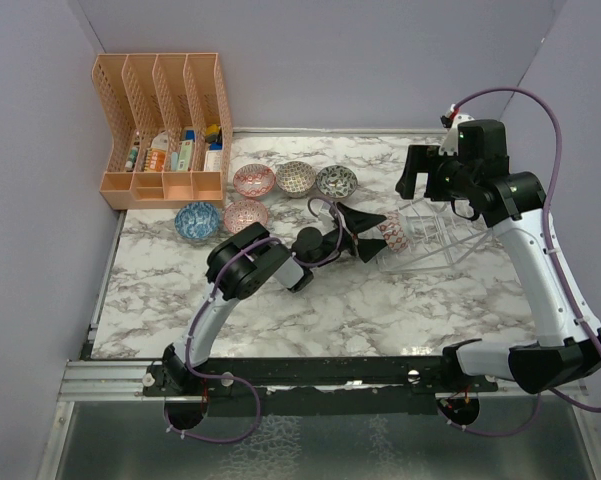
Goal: Load the bowls into the dish rack
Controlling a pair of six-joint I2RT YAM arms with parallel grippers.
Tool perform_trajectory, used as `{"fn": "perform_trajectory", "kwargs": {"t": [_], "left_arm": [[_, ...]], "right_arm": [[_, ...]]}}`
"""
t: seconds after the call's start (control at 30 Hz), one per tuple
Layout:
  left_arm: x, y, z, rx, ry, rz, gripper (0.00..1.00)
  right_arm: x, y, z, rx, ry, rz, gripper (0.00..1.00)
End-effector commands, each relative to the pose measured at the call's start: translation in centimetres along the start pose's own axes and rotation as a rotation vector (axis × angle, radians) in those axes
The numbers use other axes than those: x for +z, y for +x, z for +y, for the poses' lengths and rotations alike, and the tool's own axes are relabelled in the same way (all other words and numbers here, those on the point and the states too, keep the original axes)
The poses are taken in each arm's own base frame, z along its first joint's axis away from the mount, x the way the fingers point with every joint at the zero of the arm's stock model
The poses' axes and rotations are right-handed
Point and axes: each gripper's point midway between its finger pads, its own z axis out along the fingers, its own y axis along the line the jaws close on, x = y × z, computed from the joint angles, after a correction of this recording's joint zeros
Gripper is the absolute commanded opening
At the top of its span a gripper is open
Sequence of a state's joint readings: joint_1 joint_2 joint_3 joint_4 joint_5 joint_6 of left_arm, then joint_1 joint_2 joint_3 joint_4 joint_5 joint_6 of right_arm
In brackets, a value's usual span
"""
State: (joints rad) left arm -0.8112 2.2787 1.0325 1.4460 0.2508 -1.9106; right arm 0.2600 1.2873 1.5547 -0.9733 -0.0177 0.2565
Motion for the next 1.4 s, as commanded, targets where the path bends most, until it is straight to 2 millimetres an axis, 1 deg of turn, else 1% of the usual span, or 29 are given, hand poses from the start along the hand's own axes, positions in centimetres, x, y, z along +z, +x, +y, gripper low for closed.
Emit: {"fn": "perform_trajectory", "kwargs": {"t": [0.0,0.1,0.23,0.33,0.37,0.4,0.5,0.53,0.57,0.63,0.67,0.7,0.73,0.8,0.9,0.93,1.0,1.07,1.17,1.37], "left_arm": [[-1.2,-0.2,-1.6,0.076,-0.023,0.016,1.00],[-2.1,-0.4,-0.5,0.091,-0.095,0.024,1.00],[-4.1,-0.6,0.9,0.122,-0.193,0.021,1.00],[-5.9,-1.1,0.8,0.199,-0.266,0.002,1.00],[-6.4,-1.2,-0.2,0.240,-0.286,-0.006,1.00],[-6.8,-1.5,-0.7,0.280,-0.317,-0.012,1.00],[-7.5,-2.5,-3.2,0.465,-0.416,-0.022,1.00],[-7.7,-2.8,-4.9,0.548,-0.439,-0.028,1.00],[-8.0,-3.3,-6.2,0.625,-0.475,-0.037,1.00],[-8.8,-4.5,-8.1,0.770,-0.557,-0.059,0.99],[-9.5,-5.2,-8.7,0.852,-0.604,-0.057,0.99],[-10.2,-6.0,-9.3,0.901,-0.659,-0.067,0.99],[-11.1,-6.8,-9.4,0.937,-0.731,-0.074,0.99],[-13.4,-8.5,-9.5,1.011,-0.891,-0.098,0.96],[-17.9,-11.2,-8.9,1.106,-1.159,-0.162,0.87],[-19.4,-12.0,-8.5,1.136,-1.229,-0.174,0.86],[-22.3,-13.3,-7.0,1.176,-1.353,-0.179,0.85],[-24.0,-14.0,-5.4,1.196,-1.419,-0.156,0.84],[-25.0,-14.8,-4.0,1.220,-1.446,-0.153,0.84],[-24.9,-17.4,-3.9,1.311,-1.474,-0.193,0.84]], "right_arm": [[-1.4,-0.5,0.5,-0.015,-0.034,-0.032,0.99],[-1.6,-0.5,0.6,-0.016,-0.039,-0.035,0.99],[-2.0,-0.9,0.9,-0.016,-0.054,-0.047,0.99],[-2.8,-1.5,1.3,-0.009,-0.075,-0.064,0.99],[-3.2,-1.8,1.5,-0.006,-0.082,-0.071,0.99],[-3.5,-2.1,1.7,-0.001,-0.090,-0.077,0.99],[-4.7,-2.8,2.3,0.014,-0.115,-0.096,0.99],[-5.2,-3.2,2.6,0.021,-0.125,-0.105,0.99],[-5.6,-3.6,2.8,0.027,-0.136,-0.116,0.99],[-6.3,-4.2,3.4,0.037,-0.163,-0.132,0.99],[-6.6,-4.4,3.7,0.040,-0.177,-0.136,1.00],[-7.0,-4.6,4.0,0.042,-0.189,-0.142,0.99],[-7.2,-4.8,4.2,0.043,-0.199,-0.148,1.00],[-7.7,-5.3,4.5,0.042,-0.214,-0.161,1.00],[-8.2,-5.6,4.9,0.038,-0.236,-0.167,0.99],[-8.2,-5.6,5.0,0.039,-0.243,-0.166,0.99],[-8.2,-5.6,5.3,0.037,-0.256,-0.163,1.00],[-8.1,-5.4,5.4,0.038,-0.263,-0.153,1.00],[-7.8,-5.2,5.4,0.038,-0.263,-0.145,1.00],[-7.5,-4.8,5.4,0.042,-0.264,-0.129,1.00]]}}
